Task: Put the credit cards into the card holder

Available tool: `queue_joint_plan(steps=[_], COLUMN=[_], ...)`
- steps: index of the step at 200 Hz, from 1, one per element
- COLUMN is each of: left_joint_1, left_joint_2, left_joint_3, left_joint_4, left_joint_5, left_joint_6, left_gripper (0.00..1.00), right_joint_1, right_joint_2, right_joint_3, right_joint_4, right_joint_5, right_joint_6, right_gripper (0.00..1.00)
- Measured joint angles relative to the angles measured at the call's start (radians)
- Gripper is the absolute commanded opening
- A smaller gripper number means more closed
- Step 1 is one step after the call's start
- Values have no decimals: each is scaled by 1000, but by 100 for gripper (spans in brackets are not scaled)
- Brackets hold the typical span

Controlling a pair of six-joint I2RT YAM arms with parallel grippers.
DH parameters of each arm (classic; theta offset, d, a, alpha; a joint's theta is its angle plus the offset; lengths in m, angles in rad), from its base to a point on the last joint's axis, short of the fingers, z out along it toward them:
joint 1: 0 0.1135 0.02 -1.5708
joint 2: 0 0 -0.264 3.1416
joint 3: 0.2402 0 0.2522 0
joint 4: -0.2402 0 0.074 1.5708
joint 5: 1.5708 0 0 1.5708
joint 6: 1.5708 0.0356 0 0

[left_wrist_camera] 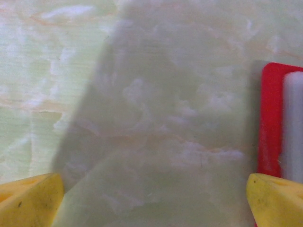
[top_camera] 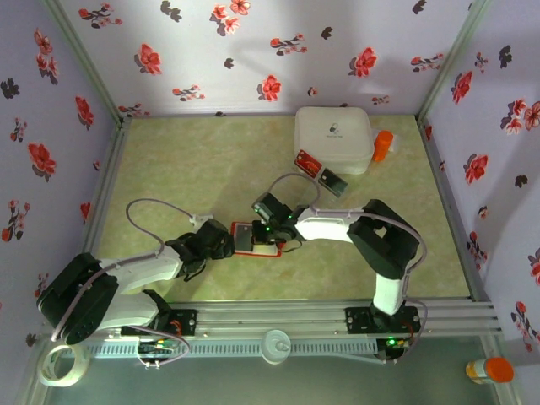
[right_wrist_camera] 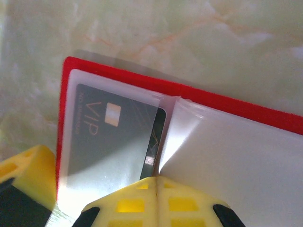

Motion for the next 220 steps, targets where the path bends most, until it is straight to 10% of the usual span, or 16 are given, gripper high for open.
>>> queue_joint_plan(steps=[220], left_joint_1=[1], left_joint_2=[-82], left_joint_3=[-5], left_joint_4=[-27], left_joint_5=[12], left_joint_6=[-7], left_gripper=[100], right_joint_1=[15], right_joint_2=[53], right_joint_3=[56], right_joint_4=[14], right_joint_5=[-42], right_joint_6=[4], right_gripper=[11])
